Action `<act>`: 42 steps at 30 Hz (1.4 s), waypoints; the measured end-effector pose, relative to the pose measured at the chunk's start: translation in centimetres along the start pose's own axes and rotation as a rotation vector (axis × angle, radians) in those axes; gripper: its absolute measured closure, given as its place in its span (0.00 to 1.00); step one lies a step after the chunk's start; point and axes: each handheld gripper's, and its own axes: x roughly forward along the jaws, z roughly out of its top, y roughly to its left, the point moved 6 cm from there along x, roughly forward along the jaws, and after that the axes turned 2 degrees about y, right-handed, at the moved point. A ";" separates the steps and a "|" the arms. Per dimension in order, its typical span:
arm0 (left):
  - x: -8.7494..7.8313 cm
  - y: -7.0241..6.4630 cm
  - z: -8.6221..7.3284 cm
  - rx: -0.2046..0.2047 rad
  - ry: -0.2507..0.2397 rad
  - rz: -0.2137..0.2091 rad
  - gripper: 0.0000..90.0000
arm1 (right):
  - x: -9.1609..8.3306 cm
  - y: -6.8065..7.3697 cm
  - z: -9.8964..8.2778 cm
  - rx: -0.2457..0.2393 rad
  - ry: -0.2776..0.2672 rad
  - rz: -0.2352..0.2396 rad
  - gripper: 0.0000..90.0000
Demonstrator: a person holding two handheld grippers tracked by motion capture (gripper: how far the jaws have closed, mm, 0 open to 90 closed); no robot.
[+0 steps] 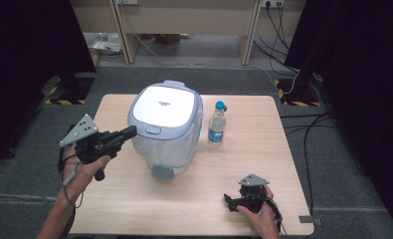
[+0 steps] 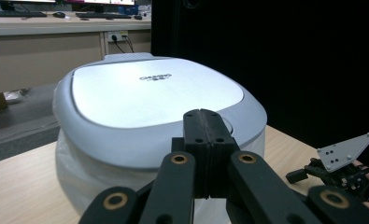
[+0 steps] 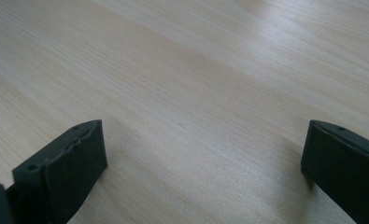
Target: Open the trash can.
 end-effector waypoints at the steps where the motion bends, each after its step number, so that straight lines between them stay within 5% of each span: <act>1: 0.2 -0.1 0.1 0.003 0.002 -0.004 0.99 | 0.0 0.0 0.0 0.000 0.000 0.000 0.00; 27: 4.1 -0.4 -0.1 0.019 0.048 -0.022 0.99 | 0.0 0.0 0.0 -0.001 0.000 0.002 0.00; 42: 4.5 -0.8 0.0 0.095 0.076 0.019 0.99 | 0.0 0.0 0.0 -0.003 -0.001 0.000 0.00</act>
